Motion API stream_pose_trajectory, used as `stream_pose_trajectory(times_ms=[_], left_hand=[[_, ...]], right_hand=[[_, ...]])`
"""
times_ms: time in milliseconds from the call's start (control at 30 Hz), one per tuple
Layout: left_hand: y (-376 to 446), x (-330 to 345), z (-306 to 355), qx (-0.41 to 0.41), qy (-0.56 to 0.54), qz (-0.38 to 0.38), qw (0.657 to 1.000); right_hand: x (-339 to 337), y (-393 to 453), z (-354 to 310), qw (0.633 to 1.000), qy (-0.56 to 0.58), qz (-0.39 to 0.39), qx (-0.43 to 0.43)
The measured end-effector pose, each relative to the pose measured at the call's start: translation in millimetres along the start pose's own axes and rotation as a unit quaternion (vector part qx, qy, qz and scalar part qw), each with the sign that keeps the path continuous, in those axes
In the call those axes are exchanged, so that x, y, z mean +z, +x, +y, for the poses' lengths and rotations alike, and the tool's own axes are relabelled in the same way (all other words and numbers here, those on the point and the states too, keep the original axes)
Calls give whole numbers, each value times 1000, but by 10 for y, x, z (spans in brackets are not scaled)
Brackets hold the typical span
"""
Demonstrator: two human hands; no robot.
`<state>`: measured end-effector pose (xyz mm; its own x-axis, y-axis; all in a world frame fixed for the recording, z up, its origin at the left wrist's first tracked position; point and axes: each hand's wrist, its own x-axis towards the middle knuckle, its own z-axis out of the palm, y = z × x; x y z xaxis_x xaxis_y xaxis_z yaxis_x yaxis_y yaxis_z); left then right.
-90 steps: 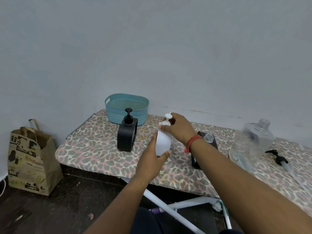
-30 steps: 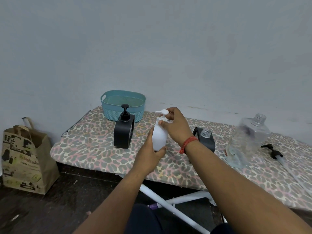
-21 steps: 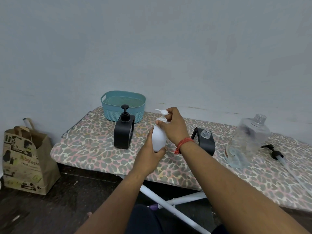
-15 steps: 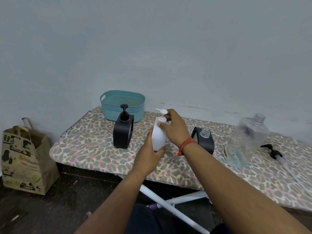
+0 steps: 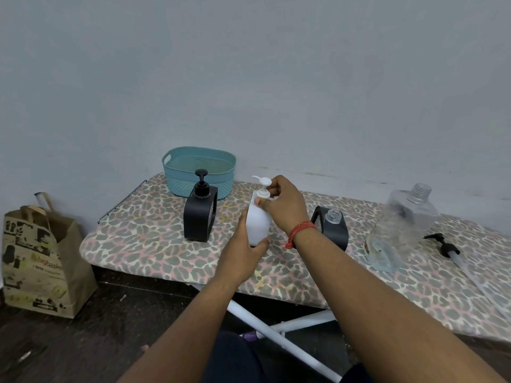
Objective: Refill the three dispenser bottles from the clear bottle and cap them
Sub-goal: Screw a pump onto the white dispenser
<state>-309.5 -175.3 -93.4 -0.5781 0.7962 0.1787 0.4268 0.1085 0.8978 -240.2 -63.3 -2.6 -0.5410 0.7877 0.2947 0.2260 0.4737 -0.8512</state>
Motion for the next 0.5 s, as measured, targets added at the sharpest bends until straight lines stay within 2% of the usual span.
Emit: stream_pose_trajectory(times_ms=[200, 333, 500], left_hand=[[2, -30, 2, -3, -29, 0, 1000], [-182, -101, 76, -3, -51, 36, 998], [-600, -124, 240, 99, 27, 118, 988]], right_hand=[[-50, -161, -23, 998, -32, -34, -38], [-232, -269, -88, 995, -86, 0, -50], [-500, -515, -190, 986, -131, 60, -82]])
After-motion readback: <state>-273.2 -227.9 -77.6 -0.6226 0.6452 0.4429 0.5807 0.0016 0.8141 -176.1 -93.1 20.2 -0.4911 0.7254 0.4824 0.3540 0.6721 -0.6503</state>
